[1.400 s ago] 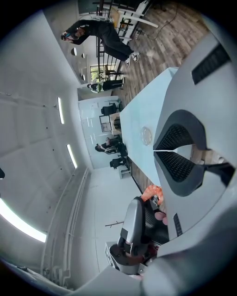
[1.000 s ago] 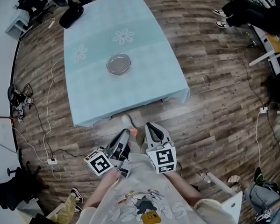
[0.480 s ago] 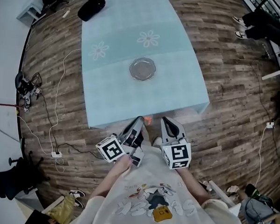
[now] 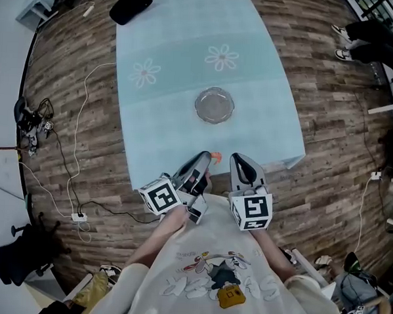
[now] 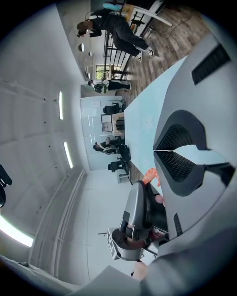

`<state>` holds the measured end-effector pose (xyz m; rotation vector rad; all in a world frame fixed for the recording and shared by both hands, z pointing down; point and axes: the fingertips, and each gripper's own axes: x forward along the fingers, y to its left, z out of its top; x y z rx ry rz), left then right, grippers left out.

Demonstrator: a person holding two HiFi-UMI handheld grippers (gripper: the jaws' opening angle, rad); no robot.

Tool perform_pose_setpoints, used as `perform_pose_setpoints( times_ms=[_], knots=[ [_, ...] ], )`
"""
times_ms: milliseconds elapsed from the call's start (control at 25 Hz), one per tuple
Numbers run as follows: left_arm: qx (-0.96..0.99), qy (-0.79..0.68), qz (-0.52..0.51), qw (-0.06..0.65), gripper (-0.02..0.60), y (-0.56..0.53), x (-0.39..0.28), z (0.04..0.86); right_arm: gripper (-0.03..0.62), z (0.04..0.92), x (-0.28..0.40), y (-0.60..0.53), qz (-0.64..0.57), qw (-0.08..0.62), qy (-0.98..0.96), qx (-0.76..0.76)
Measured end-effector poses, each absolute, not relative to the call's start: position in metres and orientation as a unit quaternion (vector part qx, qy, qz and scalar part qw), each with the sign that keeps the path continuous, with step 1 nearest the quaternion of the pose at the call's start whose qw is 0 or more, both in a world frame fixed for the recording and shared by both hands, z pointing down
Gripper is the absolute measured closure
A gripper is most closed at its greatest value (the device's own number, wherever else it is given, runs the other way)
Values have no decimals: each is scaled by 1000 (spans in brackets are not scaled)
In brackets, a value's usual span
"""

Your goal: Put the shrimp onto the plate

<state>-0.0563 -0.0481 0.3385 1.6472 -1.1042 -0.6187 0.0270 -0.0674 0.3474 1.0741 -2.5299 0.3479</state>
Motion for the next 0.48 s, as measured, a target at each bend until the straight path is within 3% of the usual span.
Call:
perform_pose_setpoints(
  times_ms=[480],
  knots=[
    [667,-446,-244,545,537,-89,-74,372,567,367,4,-106,114,204,-890,391]
  ],
)
